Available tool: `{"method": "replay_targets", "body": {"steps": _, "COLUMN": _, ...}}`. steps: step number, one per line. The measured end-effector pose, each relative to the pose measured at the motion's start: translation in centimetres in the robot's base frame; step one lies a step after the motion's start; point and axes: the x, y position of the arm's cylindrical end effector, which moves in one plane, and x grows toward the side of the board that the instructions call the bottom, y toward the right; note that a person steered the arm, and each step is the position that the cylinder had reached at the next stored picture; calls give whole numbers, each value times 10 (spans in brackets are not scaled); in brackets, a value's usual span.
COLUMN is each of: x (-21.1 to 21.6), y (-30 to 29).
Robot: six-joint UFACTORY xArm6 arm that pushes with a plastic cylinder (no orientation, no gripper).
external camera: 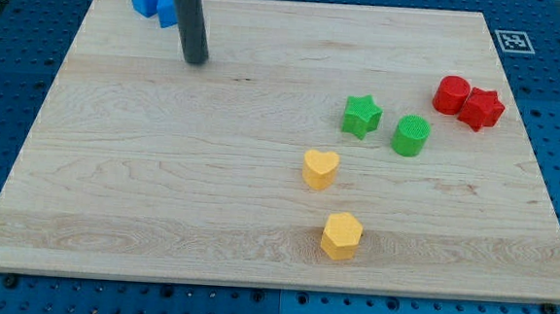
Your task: Move the green star a bit down and left
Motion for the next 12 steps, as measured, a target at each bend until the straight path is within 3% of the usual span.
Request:
{"method": "replay_targets", "body": {"steps": 1, "x": 67, "y": 9}}
{"method": "replay_targets", "body": {"steps": 3, "x": 68, "y": 11}}
{"method": "replay_targets", "body": {"steps": 4, "x": 61, "y": 42}}
{"method": "replay_targets", "body": {"steps": 5, "x": 27, "y": 68}}
{"method": "replay_targets", "body": {"steps": 7, "x": -4, "y": 206}}
{"method": "replay_targets", "body": {"steps": 10, "x": 38, "y": 286}}
{"method": "replay_targets", "body": {"steps": 12, "x": 49, "y": 279}}
